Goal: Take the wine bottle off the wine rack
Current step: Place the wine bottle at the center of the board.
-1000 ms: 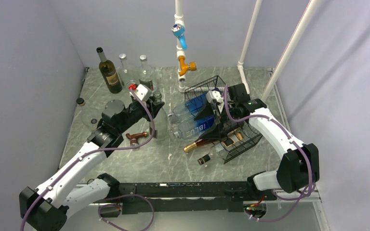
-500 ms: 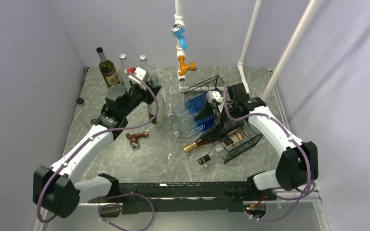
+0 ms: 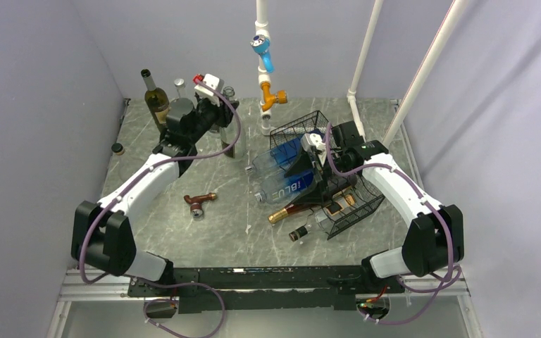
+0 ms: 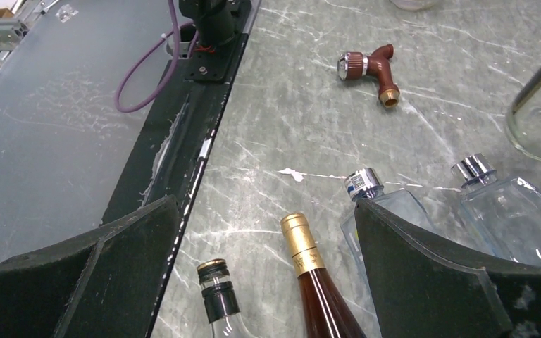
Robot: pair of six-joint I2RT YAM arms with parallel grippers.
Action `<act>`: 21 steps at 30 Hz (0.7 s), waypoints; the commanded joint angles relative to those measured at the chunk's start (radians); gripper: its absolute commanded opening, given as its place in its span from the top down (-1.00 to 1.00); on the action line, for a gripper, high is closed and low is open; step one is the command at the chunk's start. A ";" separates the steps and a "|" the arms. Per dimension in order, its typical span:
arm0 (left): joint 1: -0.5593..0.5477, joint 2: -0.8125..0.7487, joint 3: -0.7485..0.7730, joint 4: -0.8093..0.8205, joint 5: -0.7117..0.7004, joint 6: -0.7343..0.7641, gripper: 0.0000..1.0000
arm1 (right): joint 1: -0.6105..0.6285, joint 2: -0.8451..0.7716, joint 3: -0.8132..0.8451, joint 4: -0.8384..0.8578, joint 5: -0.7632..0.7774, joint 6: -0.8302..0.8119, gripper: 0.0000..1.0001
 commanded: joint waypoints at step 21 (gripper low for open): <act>0.019 0.291 0.373 0.281 -0.029 0.004 1.00 | -0.004 0.000 0.053 -0.036 -0.015 -0.072 -0.98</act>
